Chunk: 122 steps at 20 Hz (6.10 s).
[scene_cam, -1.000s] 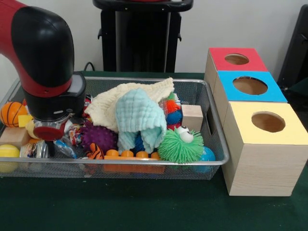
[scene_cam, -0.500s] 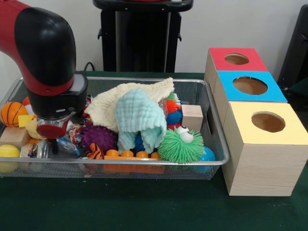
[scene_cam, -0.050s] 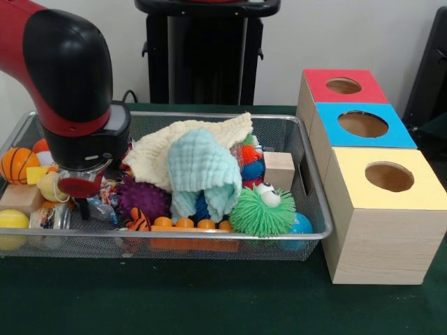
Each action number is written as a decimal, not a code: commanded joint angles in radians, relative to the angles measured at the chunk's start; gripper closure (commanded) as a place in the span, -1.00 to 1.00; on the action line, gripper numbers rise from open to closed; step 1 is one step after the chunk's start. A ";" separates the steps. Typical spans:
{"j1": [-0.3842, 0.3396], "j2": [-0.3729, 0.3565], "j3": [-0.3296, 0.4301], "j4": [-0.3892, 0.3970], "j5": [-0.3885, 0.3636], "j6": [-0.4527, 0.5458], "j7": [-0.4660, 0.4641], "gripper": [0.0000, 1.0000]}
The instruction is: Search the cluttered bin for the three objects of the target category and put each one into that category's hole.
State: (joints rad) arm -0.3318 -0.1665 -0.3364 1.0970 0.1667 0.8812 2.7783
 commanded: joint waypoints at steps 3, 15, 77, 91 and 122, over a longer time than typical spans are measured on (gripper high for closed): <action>0.002 0.018 0.072 0.120 0.032 -0.070 0.126 -1.00; 0.000 0.022 0.070 0.115 0.030 -0.074 0.124 -1.00; 0.326 -0.358 -0.044 0.487 0.375 -0.005 0.285 1.00; 0.444 -0.380 -0.135 0.450 0.450 0.156 0.405 1.00; 0.485 -0.321 -0.035 0.568 0.579 -0.127 0.409 1.00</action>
State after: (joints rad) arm 0.1953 -0.5490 -0.5091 1.4800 0.6904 0.9133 3.0864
